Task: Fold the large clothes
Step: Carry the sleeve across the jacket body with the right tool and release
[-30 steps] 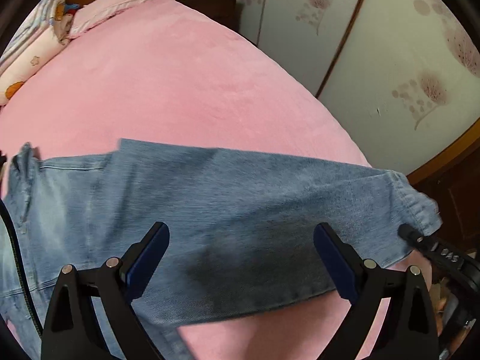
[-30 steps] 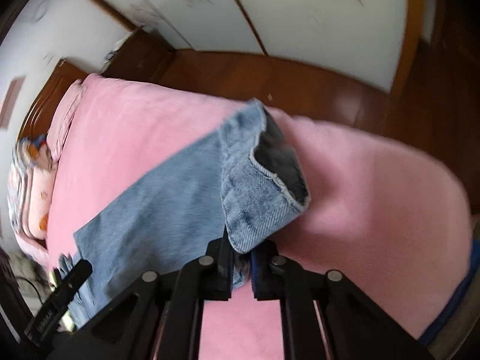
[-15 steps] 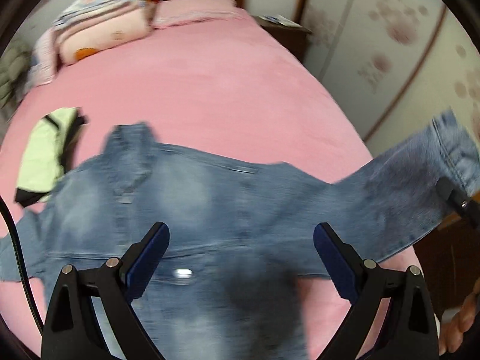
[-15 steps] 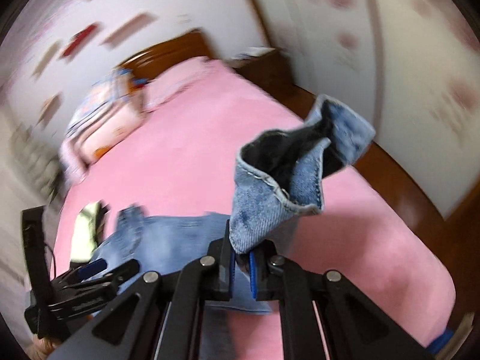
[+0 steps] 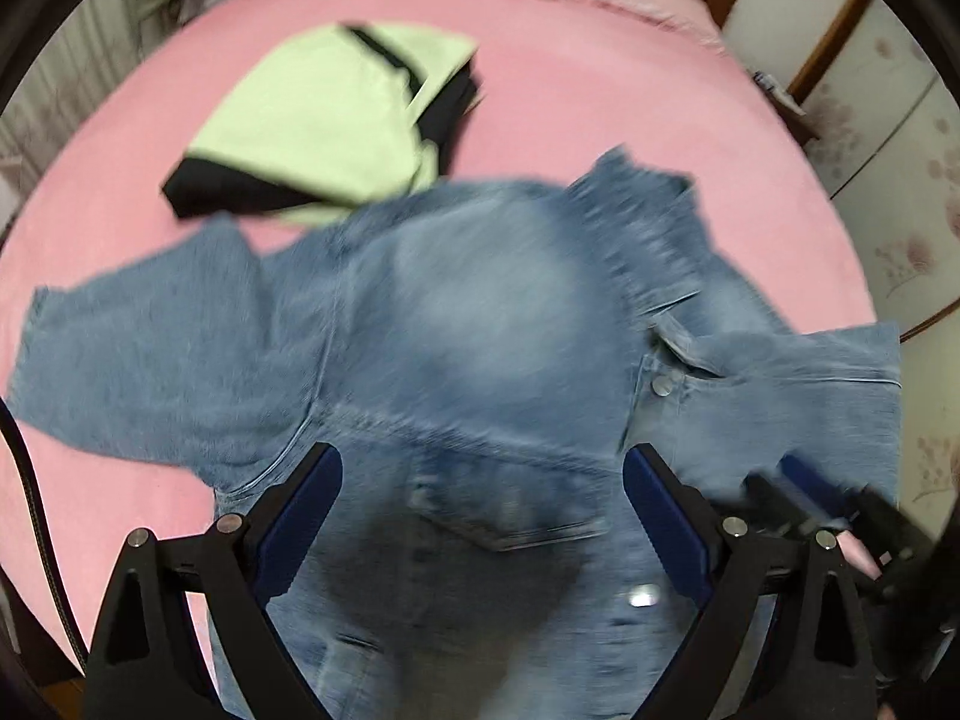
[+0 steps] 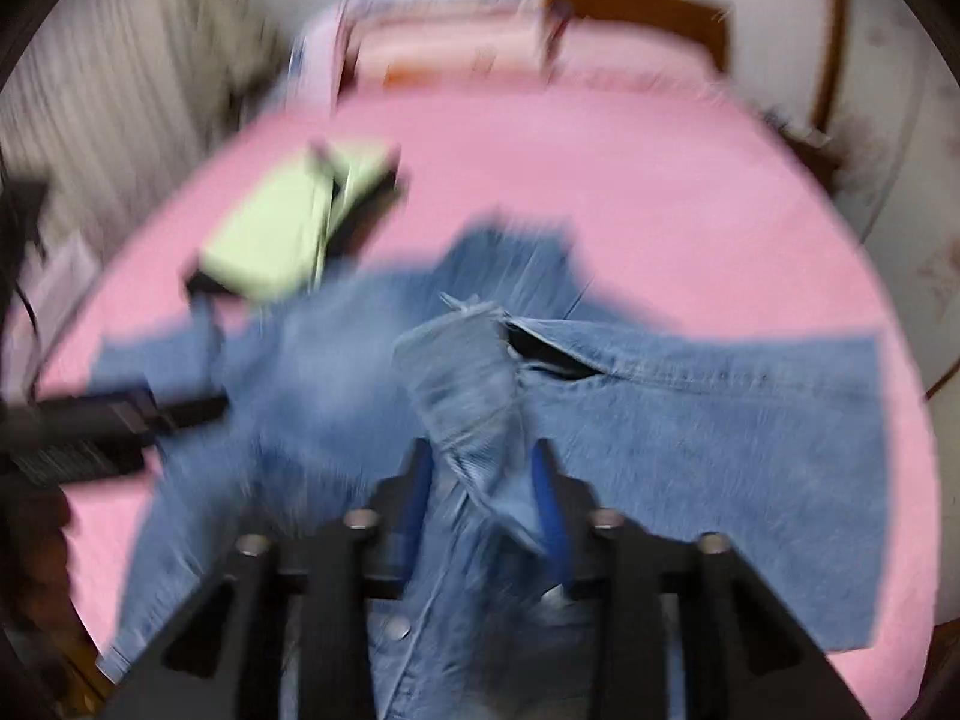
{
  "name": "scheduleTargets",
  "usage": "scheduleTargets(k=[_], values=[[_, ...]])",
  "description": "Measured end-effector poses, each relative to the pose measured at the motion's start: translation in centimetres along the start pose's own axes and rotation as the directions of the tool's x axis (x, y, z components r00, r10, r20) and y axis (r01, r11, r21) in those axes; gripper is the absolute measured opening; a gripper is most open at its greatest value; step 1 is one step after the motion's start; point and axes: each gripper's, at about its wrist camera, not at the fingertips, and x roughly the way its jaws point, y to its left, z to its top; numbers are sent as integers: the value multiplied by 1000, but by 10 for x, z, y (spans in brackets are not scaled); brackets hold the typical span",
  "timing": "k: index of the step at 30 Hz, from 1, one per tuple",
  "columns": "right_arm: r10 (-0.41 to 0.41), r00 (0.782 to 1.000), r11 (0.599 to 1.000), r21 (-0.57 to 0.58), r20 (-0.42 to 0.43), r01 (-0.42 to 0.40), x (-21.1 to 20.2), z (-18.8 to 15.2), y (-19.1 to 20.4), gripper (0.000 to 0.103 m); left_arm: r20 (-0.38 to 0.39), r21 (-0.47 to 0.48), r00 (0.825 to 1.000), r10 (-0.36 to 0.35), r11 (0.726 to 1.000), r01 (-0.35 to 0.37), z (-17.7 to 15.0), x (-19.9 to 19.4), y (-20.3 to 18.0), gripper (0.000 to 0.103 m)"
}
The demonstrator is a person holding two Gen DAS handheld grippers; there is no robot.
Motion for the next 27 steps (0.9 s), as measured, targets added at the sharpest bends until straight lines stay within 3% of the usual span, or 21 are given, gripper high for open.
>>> scheduleTargets(k=[3, 7, 11, 15, 17, 21, 27], values=[[65, 993, 995, 80, -100, -57, 24, -18, 0, 36, -28, -6, 998, -56, 998, 56, -5, 19, 5, 94], [31, 995, 995, 95, -91, -22, 13, -24, -3, 36, -37, 28, 983, -179, 983, 180, -6, 35, -6, 92], [-22, 998, 994, 109, -52, 28, -15, -25, -23, 36, -104, 68, 943, -317, 943, 324, -2, 50, -37, 69], [-44, 999, 987, 153, -16, 46, -36, -29, -46, 36, -183, 29, 894, -408, 907, 420, -3, 81, -57, 61], [-46, 999, 984, 174, -11, 47, -39, -32, -53, 36, -208, -6, 876, -435, 896, 443, -6, 96, -64, 55], [-37, 999, 975, 218, -25, 42, -38, -47, -69, 36, -234, -74, 859, -456, 889, 452, -9, 125, -72, 50], [-37, 999, 963, 264, -38, 46, -35, -67, -87, 36, -194, -118, 867, -459, 888, 444, -9, 135, -79, 48]])
